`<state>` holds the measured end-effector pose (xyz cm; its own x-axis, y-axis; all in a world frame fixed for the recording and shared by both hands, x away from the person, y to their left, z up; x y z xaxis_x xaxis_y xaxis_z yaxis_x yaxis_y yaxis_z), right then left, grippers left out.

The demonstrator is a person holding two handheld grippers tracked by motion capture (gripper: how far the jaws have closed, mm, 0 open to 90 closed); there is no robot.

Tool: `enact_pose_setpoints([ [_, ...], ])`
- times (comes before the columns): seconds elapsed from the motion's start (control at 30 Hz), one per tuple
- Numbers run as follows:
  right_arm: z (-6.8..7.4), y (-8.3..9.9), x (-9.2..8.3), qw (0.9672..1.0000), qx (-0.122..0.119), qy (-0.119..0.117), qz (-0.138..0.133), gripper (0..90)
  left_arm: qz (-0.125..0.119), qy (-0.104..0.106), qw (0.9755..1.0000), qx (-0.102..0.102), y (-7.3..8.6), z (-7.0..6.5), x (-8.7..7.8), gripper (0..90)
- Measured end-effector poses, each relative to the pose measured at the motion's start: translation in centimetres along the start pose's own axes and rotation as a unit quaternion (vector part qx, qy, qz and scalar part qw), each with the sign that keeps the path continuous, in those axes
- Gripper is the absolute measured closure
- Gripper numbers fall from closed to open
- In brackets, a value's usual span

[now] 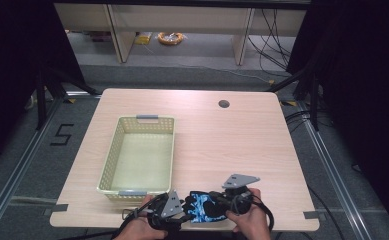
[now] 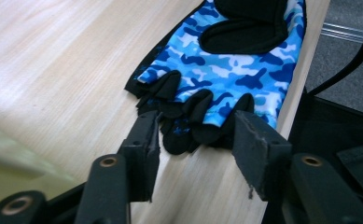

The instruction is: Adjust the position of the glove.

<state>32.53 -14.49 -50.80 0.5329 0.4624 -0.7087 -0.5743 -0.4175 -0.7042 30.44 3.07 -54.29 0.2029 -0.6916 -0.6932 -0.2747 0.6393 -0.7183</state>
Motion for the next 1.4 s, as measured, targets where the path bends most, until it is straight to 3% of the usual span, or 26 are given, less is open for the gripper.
enact_pose_setpoints([
  [0.07,-1.6,1.0,-0.8,0.9994,0.024,0.026,0.0,86.3,0.002,0.005,1.0,-0.006,-0.2,-0.1,0.2,44.9],
  [0.17,-3.0,2.4,-1.2,0.9971,0.069,0.03,-0.001,79.0,0.005,0.008,0.9999,-0.007,-0.3,-0.1,0.7,45.1],
  [0.2,-3.0,2.8,-1.1,0.9962,0.084,0.024,0.004,76.4,0.007,0.008,0.9999,-0.005,-0.3,-0.2,0.8,45.1],
  [0.43,-3.0,4.1,0.0,0.992,0.115,0.032,0.041,62.3,0.023,0.012,0.9997,-0.002,-0.4,0.1,1.5,45.5],
  [0.57,-3.0,4.4,0.8,0.9879,0.153,-0.002,0.028,60.3,0.024,0.018,0.9995,0.006,-0.5,0.1,1.6,46.6],
  [0.6,-3.0,4.5,0.8,0.987,0.158,-0.001,0.032,60.0,0.018,0.018,0.9996,-0.007,-0.4,0.0,1.8,47.3],
  [0.67,-2.9,4.6,1.1,0.9861,0.163,-0.01,0.028,60.0,0.018,0.024,0.9995,-0.01,-0.3,0.1,1.7,48.2],
  [0.7,-2.9,4.7,1.1,0.9853,0.168,-0.004,0.034,60.4,0.015,0.03,0.9991,-0.026,-0.3,0.0,1.7,48.2],
  [0.73,-2.9,4.7,1.2,0.9862,0.163,-0.006,0.028,60.8,0.016,0.035,0.999,-0.022,-0.3,0.4,1.7,47.8],
  [0.77,-2.7,4.6,1.3,0.9859,0.165,-0.014,0.023,61.1,0.009,0.034,0.9982,-0.048,-0.2,0.3,1.8,46.2],
  [0.83,-2.6,4.6,1.4,0.9862,0.163,-0.009,0.027,61.9,0.014,0.032,0.9985,-0.042,-0.2,0.6,1.8,42.8],
  [0.87,-2.6,4.6,1.4,0.9856,0.166,-0.009,0.03,62.2,0.016,0.027,0.999,-0.03,-0.2,0.7,1.7,42.9],
  [0.93,-2.5,4.6,1.4,0.9857,0.166,-0.01,0.03,62.8,0.01,0.028,0.9986,-0.043,-0.2,0.4,1.8,42.1],
  [0.97,-2.6,4.6,1.4,0.9869,0.159,-0.008,0.027,63.6,0.017,0.027,0.9988,-0.037,-0.2,0.4,1.7,41.9],
  [1.0,-2.2,4.5,1.3,0.9849,0.169,-0.013,0.034,64.6,0.014,0.024,0.999,-0.035,-0.2,0.4,1.7,42.0],
  [1.03,-2.4,4.5,1.5,0.9884,0.149,-0.007,0.028,66.0,0.016,0.026,0.9986,-0.042,-0.2,0.4,1.7,42.5],
  [1.1,-2.2,4.5,1.6,0.9889,0.145,-0.01,0.029,68.1,0.012,0.031,0.9981,-0.052,-0.1,0.4,1.7,43.9],
  [1.13,-2.2,4.6,1.6,0.9886,0.147,-0.008,0.033,69.1,0.01,0.033,0.9986,-0.041,-0.1,0.5,1.6,46.4],
  [1.23,-2.0,4.6,1.6,0.9893,0.141,-0.023,0.029,73.9,0.005,0.039,0.9982,-0.045,-0.1,0.1,1.6,57.7],
  [1.27,-2.0,4.6,1.5,0.99,0.136,-0.023,0.031,75.9,0.007,0.049,0.9981,-0.037,-0.1,0.1,1.5,66.0],
  [1.33,-2.0,4.6,1.6,0.99,0.136,-0.023,0.031,77.4,0.003,0.049,0.9979,-0.041,0.0,0.1,1.5,67.9],
  [1.37,-1.8,4.5,1.5,0.9889,0.141,-0.034,0.032,79.0,-0.001,0.046,0.9978,-0.049,0.1,0.1,1.5,70.5],
  [1.4,-2.0,4.5,1.6,0.9907,0.13,-0.031,0.028,80.7,-0.003,0.048,0.9977,-0.048,0.1,0.0,1.5,73.2],
])
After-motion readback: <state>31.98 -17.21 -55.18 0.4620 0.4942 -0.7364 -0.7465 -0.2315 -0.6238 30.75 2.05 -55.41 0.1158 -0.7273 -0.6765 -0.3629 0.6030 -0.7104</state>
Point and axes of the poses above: each handheld gripper's, and its own axes: x roughly forward along the jaws, y roughly out of its underside, z roughly to its left, the point moved 6 cm from there along x, roughly forward along the jaws, and after that the axes turned 11 degrees about y, right-handed, at the moved point
